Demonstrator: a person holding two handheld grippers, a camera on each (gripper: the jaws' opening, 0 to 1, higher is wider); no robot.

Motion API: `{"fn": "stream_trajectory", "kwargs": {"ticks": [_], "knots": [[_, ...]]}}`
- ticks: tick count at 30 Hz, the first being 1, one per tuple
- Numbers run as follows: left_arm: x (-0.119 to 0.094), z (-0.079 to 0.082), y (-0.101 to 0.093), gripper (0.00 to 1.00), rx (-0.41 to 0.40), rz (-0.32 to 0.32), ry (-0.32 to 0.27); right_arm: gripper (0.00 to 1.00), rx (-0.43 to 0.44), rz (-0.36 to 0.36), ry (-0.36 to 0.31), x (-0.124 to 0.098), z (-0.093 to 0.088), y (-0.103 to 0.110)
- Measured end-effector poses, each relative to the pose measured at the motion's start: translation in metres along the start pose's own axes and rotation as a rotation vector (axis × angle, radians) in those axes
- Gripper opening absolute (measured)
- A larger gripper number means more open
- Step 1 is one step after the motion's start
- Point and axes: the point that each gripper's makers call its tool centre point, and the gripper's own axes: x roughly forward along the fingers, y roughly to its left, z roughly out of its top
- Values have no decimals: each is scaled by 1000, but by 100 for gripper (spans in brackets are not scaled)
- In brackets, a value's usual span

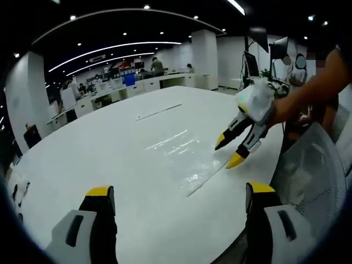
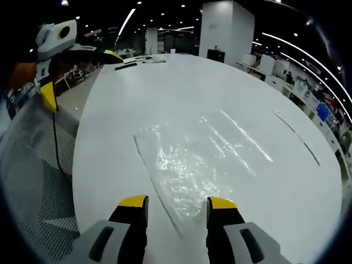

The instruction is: Open the resealable bag by pulling the two sides of the seal apart until the entire bag opening is separated and visibly accessible.

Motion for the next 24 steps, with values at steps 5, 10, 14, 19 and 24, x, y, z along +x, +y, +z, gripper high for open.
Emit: {"fn": "stream_trajectory", "kwargs": {"ticks": [5, 10, 14, 19, 24], "knots": [[1, -1, -1, 98, 5, -1, 3, 37, -24, 36, 21, 0, 1, 5], [3, 1, -2, 97, 21, -11, 8, 32, -67, 64, 57, -1, 0, 9], [4, 3, -4, 97, 32, -20, 7, 24, -123, 97, 72, -2, -2, 16], [6, 1, -5, 97, 49, -26, 16, 16, -154, 111, 88, -2, -4, 21], [7, 2, -7, 96, 63, -32, 18, 0, -274, 74, 139, -6, -11, 14]]}}
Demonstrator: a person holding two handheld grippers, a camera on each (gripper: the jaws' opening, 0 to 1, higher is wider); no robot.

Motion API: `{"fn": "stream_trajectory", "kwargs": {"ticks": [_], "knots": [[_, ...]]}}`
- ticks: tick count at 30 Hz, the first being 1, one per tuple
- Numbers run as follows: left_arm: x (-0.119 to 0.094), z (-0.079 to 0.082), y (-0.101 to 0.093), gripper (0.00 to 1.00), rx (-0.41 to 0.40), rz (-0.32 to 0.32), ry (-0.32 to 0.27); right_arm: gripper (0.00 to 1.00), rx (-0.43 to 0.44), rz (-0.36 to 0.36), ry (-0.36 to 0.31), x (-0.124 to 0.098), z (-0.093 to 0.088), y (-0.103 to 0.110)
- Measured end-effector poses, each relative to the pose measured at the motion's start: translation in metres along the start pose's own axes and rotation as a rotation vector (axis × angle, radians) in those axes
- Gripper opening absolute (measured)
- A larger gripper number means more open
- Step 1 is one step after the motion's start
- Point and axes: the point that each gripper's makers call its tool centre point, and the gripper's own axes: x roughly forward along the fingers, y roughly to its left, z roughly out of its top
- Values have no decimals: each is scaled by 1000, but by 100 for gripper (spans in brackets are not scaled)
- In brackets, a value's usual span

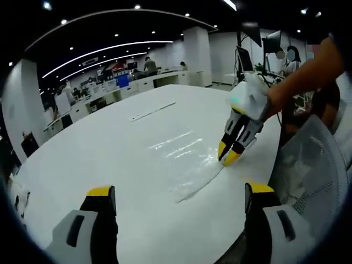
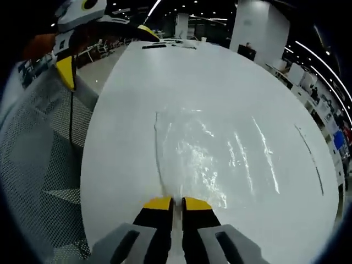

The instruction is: Open the resealable bag by pulling the two sides of the seal apart until the entire bag opening is separated and visibly accessible.

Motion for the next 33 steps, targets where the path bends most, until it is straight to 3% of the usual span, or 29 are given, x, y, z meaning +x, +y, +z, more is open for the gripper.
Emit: {"fn": "stream_trajectory", "kwargs": {"ticks": [3, 8, 12, 18, 28, 33], "knots": [[1, 1, -1, 96, 5, -7, 2, 0, -2, 27, -6, 0, 1, 4], [6, 0, -2, 95, 36, -25, 19, 0, -55, 14, -3, -5, -4, 4], [11, -1, -6, 93, 70, -48, 34, 0, -86, -21, -33, -17, 2, -3], [21, -2, -10, 91, 130, -83, 61, 0, -146, -15, -37, -28, 7, -3], [36, -6, -21, 77, 250, -163, 109, 0, -241, 10, -70, -49, 22, 0], [41, -5, -28, 64, 326, -204, 118, 0, -277, 26, -83, -57, 29, 1]]}}
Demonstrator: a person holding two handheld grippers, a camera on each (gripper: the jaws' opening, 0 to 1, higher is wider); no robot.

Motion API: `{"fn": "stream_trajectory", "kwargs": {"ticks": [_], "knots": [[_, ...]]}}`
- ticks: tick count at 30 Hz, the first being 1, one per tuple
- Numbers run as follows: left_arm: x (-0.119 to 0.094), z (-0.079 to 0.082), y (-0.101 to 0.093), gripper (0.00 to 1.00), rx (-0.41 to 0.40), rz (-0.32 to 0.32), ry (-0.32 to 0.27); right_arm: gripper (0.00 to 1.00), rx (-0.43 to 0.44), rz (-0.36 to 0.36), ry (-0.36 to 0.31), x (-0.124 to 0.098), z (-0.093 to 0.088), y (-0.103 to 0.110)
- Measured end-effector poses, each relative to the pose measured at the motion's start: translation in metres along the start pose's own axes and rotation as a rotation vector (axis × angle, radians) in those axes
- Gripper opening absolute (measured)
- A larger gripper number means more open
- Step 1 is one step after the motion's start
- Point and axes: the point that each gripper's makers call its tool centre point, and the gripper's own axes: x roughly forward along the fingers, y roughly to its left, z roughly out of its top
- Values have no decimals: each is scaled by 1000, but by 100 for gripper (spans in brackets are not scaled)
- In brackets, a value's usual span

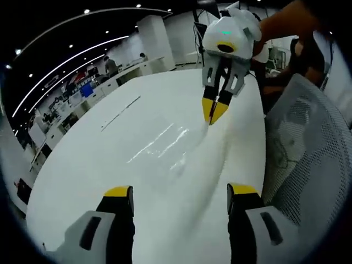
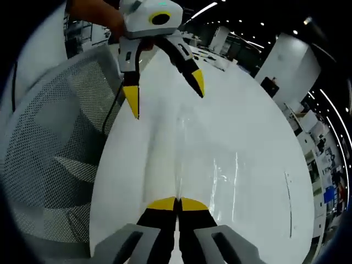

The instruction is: Open the resealable bag by pulling the two sides of the seal apart until the entire bag opening is separated and visibly accessible.

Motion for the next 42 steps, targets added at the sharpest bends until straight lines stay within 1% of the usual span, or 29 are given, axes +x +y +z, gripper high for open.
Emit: {"fn": "stream_trajectory", "kwargs": {"ticks": [2, 4, 7, 10, 12, 13, 16, 18, 20, 22, 25, 30, 32, 35, 38, 40, 41, 42], "knots": [[2, -1, -2, 60, 17, -13, 18, 0, -4, 5, -7, -2, 3, 1], [4, 1, -3, 59, 34, -15, 19, 0, -7, 4, -9, -2, 4, 1], [4, 3, -5, 55, 56, -27, 20, 0, -7, 6, -13, -4, 5, 1], [4, 4, -8, 46, 121, -49, 25, 0, -8, 11, -10, -7, 6, 3], [4, 5, -11, 39, 133, -65, 32, 0, -4, 13, -8, -8, 5, 2], [5, 5, -12, 36, 138, -71, 41, 0, 1, 13, -9, -10, 5, 2], [7, 7, -14, 29, 171, -83, 44, 0, 16, 14, -9, -12, 4, 2], [8, 10, -15, 23, 203, -88, 48, 0, 47, 25, -16, -14, 4, 4], [9, 12, -15, 18, 214, -95, 53, 0, 59, 26, -15, -16, 3, 4], [10, 13, -16, 15, 225, -101, 64, 0, 84, 37, -14, -17, 2, 5], [11, 13, -18, 8, 256, -123, 75, 0, 137, 51, -15, -18, 0, 7], [12, 15, -21, 4, 282, -142, 85, 0, 216, 64, -17, -21, -4, 8], [13, 16, -23, 0, 293, -153, 87, 0, 246, 69, -14, -21, -4, 10], [14, 16, -25, 0, 323, -172, 87, 0, 257, 63, -10, -22, -5, 10], [15, 16, -26, 0, 325, -183, 85, 0, 263, 56, -15, -23, -6, 9], [16, 16, -25, 0, 320, -189, 83, 4, 270, 42, -28, -23, -4, 7], [17, 17, -25, 0, 323, -192, 76, 6, 279, 36, -49, -24, 0, 5], [17, 18, -26, 0, 326, -195, 71, 8, 280, 35, -56, -24, 2, 5]]}}
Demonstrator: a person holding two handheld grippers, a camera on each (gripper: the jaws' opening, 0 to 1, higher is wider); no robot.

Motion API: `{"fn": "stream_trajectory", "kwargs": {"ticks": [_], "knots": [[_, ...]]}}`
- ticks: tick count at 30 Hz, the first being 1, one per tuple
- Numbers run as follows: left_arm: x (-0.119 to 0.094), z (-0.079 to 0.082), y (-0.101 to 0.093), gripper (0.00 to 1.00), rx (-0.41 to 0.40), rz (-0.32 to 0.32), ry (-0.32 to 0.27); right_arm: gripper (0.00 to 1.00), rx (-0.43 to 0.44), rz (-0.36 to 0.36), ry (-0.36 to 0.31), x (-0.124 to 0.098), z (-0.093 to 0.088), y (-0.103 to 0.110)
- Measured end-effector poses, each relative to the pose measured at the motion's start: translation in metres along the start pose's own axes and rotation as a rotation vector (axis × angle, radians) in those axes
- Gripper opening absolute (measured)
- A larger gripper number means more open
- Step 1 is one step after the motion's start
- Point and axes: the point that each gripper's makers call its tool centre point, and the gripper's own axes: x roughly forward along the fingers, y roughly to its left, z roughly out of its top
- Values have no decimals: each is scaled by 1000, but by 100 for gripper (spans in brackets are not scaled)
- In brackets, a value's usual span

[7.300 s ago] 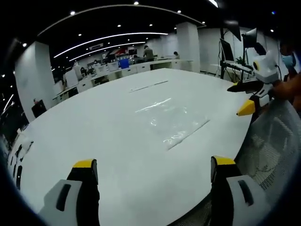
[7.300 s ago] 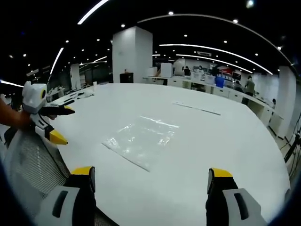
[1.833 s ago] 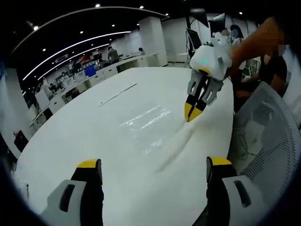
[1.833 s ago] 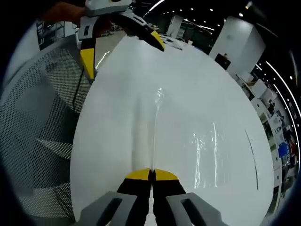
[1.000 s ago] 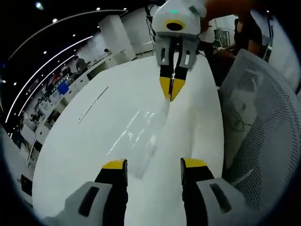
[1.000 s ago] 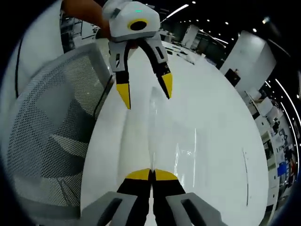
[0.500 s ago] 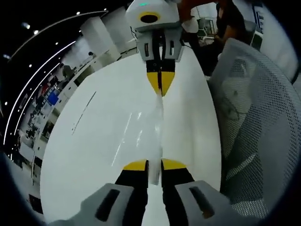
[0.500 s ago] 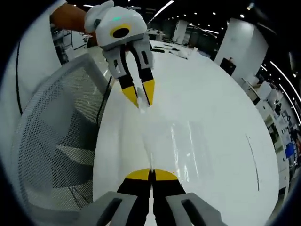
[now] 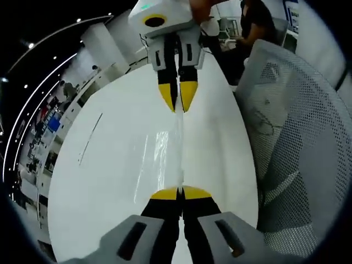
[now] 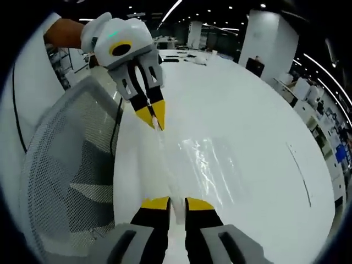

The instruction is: Open the resealable bag by pulling the two sides of the seal apart until the entire bag opening is separated and visibly accessible.

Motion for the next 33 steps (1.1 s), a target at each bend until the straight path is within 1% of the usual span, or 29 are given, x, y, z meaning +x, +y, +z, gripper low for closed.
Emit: {"fn": "stream_trajectory", "kwargs": {"ticks": [3, 6, 7, 14, 19, 23, 28, 31, 33], "knots": [[2, 3, 1, 0, 8, -7, -3, 11, -10, -1, -25, 3, 11, 3], [3, 5, 3, 0, 8, -11, -8, 12, -29, 0, -51, 8, 25, 7], [3, 7, 4, 0, 7, -11, -9, 12, -32, 4, -65, 10, 31, 9], [4, 15, 5, 0, 8, -19, -22, 11, -78, 13, -115, 23, 60, 18], [3, 20, 5, 0, 6, -20, -30, 10, -95, 22, -129, 28, 70, 22], [3, 21, 4, 0, 6, -24, -26, 8, -104, 21, -139, 30, 75, 22], [3, 23, 4, 0, 5, -25, -31, 6, -115, 24, -141, 32, 79, 23], [2, 24, 4, 0, 12, -22, -35, 1, -131, 24, -135, 34, 79, 24], [2, 24, 3, 0, 5, -26, -37, 0, -139, 26, -130, 35, 78, 25]]}}
